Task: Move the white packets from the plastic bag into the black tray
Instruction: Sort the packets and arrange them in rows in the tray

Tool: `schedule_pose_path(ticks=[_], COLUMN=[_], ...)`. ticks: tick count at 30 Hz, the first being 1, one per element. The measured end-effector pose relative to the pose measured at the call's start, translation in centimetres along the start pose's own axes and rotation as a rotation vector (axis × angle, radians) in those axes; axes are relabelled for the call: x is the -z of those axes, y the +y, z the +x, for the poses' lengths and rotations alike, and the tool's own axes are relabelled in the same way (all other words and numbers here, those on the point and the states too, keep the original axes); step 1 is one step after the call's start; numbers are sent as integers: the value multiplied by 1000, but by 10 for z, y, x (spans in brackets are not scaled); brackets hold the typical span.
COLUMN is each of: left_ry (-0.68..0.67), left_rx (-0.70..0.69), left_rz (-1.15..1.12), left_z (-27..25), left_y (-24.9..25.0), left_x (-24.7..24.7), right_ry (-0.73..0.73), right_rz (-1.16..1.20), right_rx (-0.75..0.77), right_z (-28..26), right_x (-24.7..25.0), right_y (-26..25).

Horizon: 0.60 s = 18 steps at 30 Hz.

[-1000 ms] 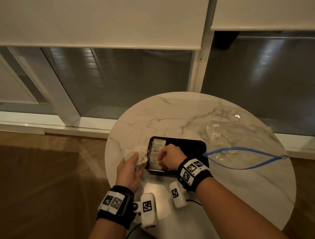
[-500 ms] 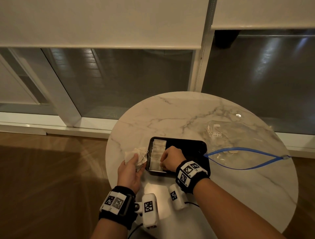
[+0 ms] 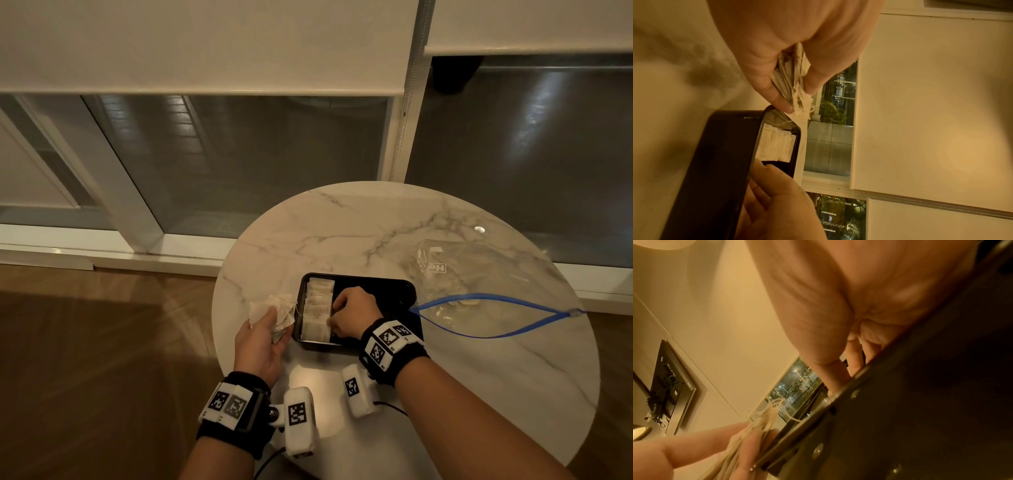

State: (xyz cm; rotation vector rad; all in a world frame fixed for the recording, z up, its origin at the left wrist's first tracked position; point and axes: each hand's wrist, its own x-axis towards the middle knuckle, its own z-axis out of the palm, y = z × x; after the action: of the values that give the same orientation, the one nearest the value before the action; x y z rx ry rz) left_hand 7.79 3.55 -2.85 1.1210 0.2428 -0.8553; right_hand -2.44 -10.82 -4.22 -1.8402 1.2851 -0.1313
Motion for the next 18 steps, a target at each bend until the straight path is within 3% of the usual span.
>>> schedule_pose_path(ticks=[18], left_ry=[0], left_rx=[-22], left_rz=[49], left_z=[-6], left_y=[0], left_x=[-1], right_ry=[-15], right_rz=[-39], right_rx=[54], right_z=[-2], right_x=[-3], right_y=[8])
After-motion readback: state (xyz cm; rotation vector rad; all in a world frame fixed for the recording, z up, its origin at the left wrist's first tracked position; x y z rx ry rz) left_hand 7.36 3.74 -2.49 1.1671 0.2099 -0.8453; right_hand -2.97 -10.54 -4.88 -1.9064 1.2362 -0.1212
